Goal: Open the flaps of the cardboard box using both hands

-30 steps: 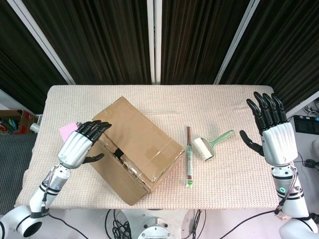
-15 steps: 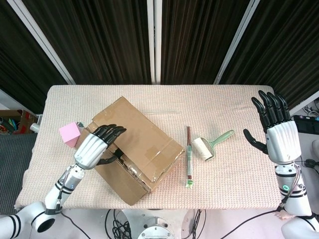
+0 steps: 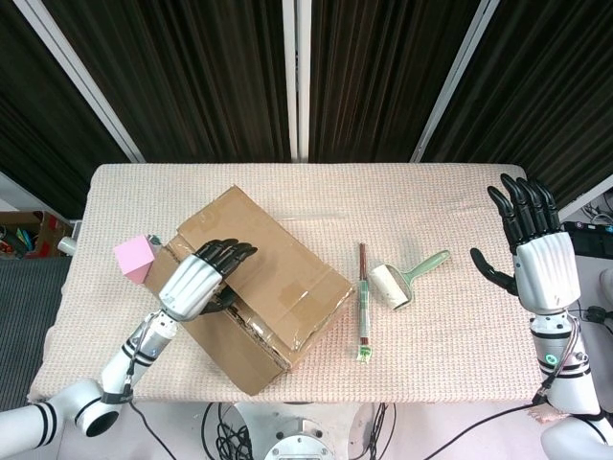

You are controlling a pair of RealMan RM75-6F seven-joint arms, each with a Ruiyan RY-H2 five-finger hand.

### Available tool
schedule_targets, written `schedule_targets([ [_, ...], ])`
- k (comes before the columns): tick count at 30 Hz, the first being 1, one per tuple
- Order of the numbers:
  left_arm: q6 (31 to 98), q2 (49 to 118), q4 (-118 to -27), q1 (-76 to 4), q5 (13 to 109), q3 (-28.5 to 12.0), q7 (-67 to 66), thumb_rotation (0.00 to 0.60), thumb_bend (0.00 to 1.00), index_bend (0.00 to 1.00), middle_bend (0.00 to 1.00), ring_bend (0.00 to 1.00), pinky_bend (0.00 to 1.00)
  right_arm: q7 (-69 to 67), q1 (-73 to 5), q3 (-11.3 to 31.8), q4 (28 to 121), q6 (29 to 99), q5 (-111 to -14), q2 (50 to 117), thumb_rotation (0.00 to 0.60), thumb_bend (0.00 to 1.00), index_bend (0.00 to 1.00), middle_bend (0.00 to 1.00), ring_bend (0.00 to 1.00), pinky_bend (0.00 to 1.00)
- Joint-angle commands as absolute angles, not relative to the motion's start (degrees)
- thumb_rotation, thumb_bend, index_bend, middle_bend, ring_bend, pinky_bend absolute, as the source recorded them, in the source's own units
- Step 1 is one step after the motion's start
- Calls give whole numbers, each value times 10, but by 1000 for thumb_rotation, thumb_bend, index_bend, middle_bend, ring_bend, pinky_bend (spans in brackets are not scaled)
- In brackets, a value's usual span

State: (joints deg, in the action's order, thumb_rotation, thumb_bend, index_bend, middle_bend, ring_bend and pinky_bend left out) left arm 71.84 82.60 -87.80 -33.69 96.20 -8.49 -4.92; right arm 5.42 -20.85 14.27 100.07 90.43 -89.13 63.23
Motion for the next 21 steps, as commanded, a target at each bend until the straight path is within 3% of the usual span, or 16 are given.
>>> schedule_targets([
  [1,718,839,-862,-349,958,-93,-42,600,0,124,161,157,241,55,-208,141,997,898,-891,632,600,176,0,0,0,0],
  [21,735,893,-816,-410,927,-152,-17,600,0,124,161,157,242,28,-201,144,971,892,-882,638,600,177,0,0,0,0],
])
